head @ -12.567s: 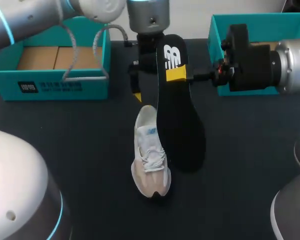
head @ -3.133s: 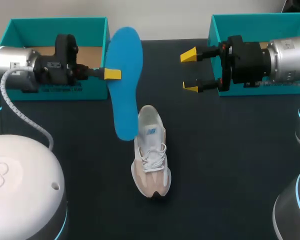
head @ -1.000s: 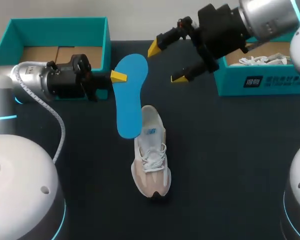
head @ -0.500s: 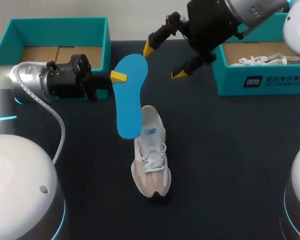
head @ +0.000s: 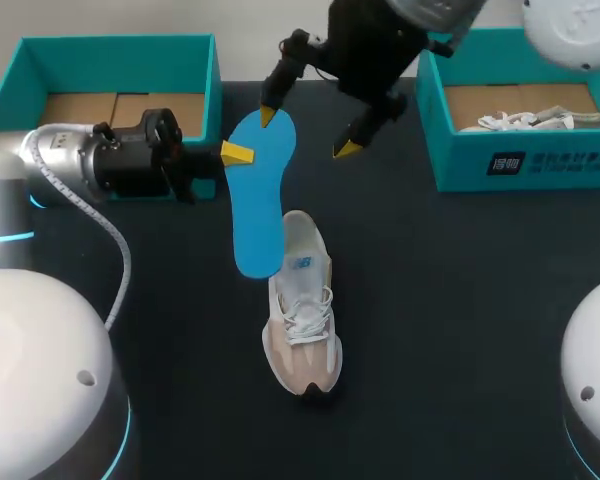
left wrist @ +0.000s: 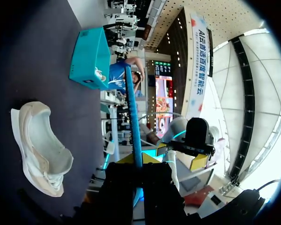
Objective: Take the shoe out of the shoebox, open the shoe tongue, remove and reinsert the insole, then place the shoe into the shoebox
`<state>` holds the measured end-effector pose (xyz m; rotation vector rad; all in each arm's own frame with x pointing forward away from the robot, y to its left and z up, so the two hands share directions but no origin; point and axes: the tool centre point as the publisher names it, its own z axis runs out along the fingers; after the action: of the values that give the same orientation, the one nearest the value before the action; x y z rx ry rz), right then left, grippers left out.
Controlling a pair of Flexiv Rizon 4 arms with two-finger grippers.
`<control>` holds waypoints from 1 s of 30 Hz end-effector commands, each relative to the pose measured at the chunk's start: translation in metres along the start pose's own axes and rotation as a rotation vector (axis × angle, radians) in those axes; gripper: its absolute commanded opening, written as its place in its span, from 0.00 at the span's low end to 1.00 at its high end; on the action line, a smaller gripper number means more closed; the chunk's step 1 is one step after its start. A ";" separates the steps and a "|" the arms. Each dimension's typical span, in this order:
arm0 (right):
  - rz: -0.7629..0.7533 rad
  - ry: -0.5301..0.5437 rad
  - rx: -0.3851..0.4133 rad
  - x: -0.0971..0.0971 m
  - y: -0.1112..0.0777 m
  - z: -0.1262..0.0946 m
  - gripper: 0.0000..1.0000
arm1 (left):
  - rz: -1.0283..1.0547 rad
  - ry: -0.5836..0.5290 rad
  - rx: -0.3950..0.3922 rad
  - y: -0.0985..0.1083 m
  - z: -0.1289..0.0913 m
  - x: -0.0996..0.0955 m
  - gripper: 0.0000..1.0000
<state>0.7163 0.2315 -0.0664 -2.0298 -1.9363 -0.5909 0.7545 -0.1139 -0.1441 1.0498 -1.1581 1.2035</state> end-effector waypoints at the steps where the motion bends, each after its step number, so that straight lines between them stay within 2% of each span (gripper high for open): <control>1: -0.017 -0.468 -0.038 0.022 0.006 0.006 1.00 | 0.000 -0.004 0.000 0.001 0.000 0.001 0.00; 8: -0.014 -0.618 -0.038 0.035 0.013 0.007 1.00 | 0.000 -0.004 0.000 0.001 0.000 0.001 0.00; 12: -0.037 -0.659 -0.053 0.041 0.015 0.011 1.00 | 0.000 -0.004 0.000 0.001 0.000 0.001 0.00; 16: -0.083 -0.644 -0.040 0.044 0.016 0.016 1.00 | 0.000 -0.004 0.000 0.001 0.000 0.001 0.00; 30: -0.079 -0.609 -0.059 0.039 0.011 0.022 1.00 | 0.000 -0.004 0.000 0.001 0.000 0.001 0.00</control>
<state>0.7305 0.2727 -0.0675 -2.3566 -2.3355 -0.0614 0.7546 -0.1139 -0.1440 1.0501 -1.1579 1.2034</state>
